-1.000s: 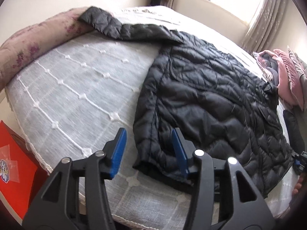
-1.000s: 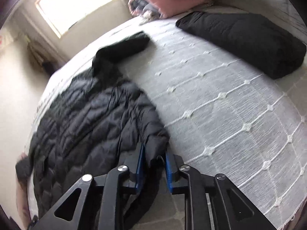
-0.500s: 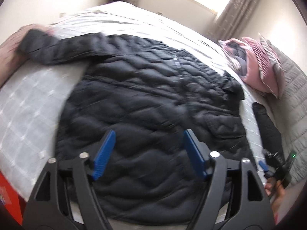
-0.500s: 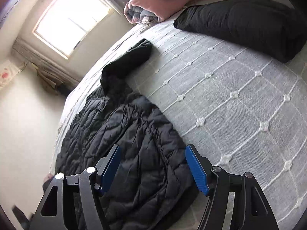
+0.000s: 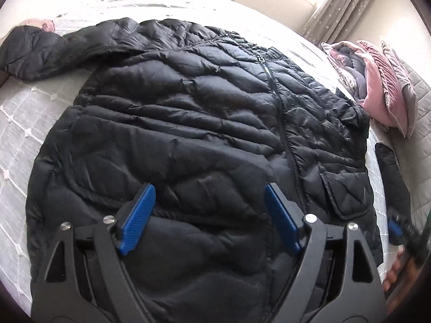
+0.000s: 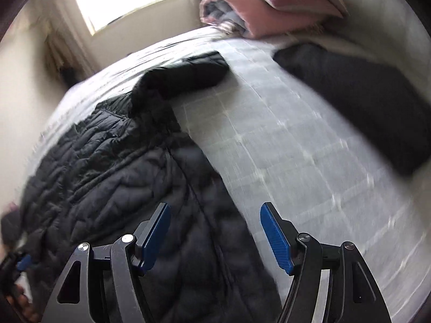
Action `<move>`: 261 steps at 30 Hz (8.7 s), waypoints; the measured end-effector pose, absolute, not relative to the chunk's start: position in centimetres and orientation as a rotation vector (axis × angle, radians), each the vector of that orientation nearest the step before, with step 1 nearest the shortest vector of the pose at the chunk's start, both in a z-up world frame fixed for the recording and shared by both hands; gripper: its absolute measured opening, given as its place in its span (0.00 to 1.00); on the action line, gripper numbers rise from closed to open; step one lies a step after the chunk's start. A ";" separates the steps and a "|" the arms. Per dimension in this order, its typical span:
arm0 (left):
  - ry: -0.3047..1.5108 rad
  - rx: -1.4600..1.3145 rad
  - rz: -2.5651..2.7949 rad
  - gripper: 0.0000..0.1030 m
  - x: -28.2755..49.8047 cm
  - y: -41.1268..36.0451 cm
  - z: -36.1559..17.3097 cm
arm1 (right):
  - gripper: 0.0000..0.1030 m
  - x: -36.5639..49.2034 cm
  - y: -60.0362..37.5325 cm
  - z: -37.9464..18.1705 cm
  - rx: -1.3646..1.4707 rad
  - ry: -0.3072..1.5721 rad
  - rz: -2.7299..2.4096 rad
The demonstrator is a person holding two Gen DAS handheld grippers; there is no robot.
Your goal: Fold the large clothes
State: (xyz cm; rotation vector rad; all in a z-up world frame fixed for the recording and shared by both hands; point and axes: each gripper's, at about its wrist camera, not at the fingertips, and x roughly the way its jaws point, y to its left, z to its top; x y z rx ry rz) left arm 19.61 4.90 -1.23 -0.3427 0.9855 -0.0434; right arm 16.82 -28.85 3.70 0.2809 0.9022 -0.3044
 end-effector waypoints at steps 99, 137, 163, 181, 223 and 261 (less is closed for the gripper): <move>0.978 -0.426 0.262 0.81 21.8 20.9 -2.3 | 0.50 20.9 -31.4 -3.5 0.284 1.140 -0.039; 0.977 -0.467 -0.002 0.56 22.5 17.5 -1.9 | 0.78 14.5 -40.8 4.1 0.739 0.690 -0.399; 1.011 -0.349 -0.048 0.58 24.7 14.0 -3.5 | 0.02 26.0 -46.1 10.8 0.204 0.725 -0.856; 0.968 -0.520 0.017 0.58 24.9 21.0 -2.0 | 0.03 31.6 -18.5 20.3 -0.115 0.418 -0.309; 0.977 -0.683 -0.014 0.61 24.4 24.4 -2.1 | 0.87 28.9 -7.9 5.2 0.241 0.901 0.094; 0.844 -0.871 0.488 0.04 35.0 43.2 -5.6 | 0.84 15.9 -10.0 3.3 0.413 0.982 0.182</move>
